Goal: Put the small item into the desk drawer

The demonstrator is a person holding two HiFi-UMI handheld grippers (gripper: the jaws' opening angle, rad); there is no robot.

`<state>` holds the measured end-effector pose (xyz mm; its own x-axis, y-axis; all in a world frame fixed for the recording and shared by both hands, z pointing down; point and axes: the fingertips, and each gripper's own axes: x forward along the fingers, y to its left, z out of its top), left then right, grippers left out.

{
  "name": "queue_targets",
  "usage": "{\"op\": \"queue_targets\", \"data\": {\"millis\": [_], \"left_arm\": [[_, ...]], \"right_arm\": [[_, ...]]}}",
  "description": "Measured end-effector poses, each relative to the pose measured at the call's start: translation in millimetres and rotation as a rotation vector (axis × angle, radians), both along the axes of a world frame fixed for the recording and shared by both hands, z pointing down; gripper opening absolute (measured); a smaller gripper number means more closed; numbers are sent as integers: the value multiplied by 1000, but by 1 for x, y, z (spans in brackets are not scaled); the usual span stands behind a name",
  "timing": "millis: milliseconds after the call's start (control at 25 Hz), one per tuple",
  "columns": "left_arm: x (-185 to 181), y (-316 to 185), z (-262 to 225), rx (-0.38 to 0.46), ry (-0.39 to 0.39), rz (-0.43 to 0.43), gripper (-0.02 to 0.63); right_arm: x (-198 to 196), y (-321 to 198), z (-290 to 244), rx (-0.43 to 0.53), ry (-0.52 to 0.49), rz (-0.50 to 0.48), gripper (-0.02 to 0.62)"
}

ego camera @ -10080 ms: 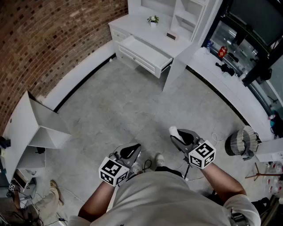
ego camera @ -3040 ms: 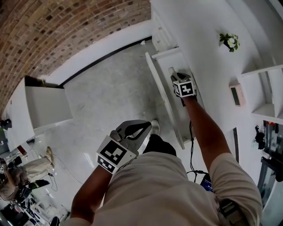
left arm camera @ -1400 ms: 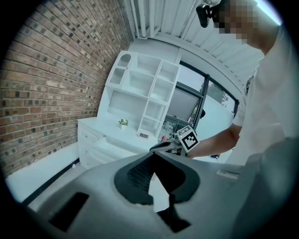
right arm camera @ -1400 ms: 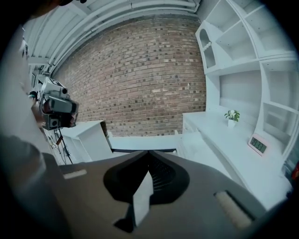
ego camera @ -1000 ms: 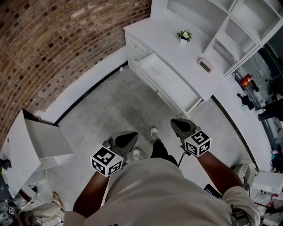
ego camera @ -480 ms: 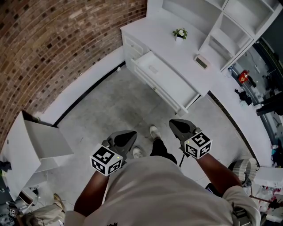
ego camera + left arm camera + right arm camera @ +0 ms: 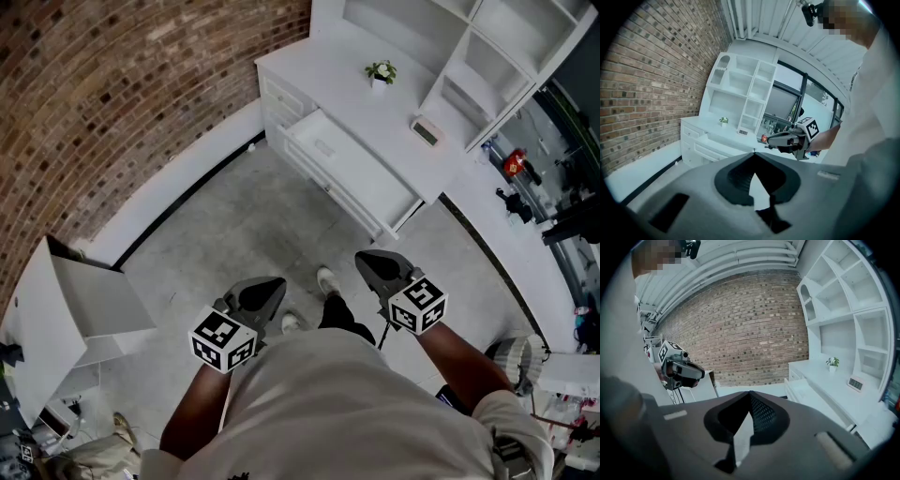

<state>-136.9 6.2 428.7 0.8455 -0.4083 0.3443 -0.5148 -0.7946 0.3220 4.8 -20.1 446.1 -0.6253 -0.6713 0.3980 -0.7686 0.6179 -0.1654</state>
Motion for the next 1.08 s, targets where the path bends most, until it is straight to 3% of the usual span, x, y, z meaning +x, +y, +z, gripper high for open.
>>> {"op": "queue_targets", "data": {"millis": [1080], "left_arm": [[-19,-10,9,-17,8,-54,6]], "right_arm": [[-19,-14,-2,11,39,-69,11]]}}
